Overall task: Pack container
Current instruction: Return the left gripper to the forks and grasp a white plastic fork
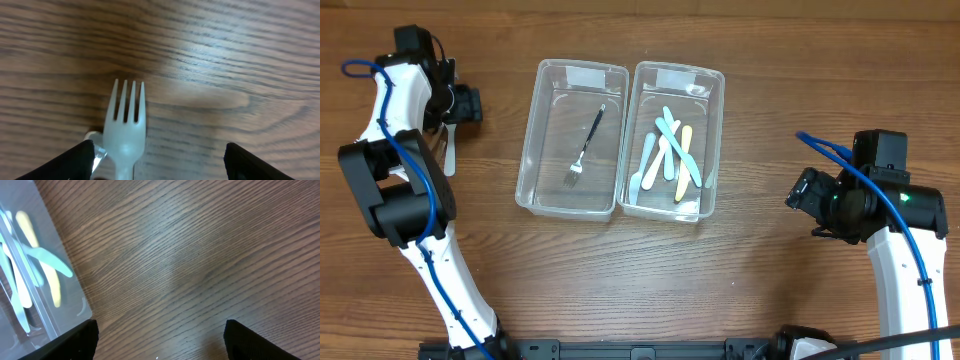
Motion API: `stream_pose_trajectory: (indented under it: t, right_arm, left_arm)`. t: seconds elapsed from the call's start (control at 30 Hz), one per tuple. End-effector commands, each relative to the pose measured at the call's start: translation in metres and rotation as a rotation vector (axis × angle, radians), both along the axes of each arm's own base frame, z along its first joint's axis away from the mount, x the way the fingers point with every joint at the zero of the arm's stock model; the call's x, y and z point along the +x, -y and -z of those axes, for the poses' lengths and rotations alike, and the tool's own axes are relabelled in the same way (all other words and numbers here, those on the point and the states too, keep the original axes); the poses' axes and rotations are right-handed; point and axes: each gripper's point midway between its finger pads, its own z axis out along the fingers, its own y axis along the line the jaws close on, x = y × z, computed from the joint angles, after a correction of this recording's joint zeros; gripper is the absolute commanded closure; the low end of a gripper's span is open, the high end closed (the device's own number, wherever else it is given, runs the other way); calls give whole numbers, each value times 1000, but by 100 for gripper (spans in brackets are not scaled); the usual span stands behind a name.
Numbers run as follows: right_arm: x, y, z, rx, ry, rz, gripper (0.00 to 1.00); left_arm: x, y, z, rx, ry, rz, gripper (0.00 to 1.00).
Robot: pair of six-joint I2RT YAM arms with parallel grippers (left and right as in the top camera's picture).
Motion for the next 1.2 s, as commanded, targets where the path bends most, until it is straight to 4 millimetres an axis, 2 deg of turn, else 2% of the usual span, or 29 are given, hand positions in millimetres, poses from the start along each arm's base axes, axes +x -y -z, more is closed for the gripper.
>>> stream_pose_trajectory:
  t: [0.0,0.33,0.4,0.57,0.77,1.03,1.17]
  right_arm:
    - [1,-1,-1,0,4,-9,18]
    - [0,-1,-1,0,2,-9,18]
    - [0,-1,-1,0,2,-9,18]
    - [0,0,-1,-8,1,-7,18]
    - [0,0,-1,-8,1,-7,18]
    - [0,0,-1,-8,1,-7,18]
    - [0,0,-1,-8,1,-7,18]
  left_arm:
    - [-1,-4,18,0,-20,0,17]
    - [-1,-4,25,-3,-26,-2,19]
    - [-1,-3,26,-4,-29,-3,22]
    - [-2,-2,26,-6,-33,-1,37]
    - [-5,-2,26,-8,-44,-1,45]
    - [-5,-2,26,-8,-46,0,62]
    - [-5,-1,26,-9,-46,0,64]
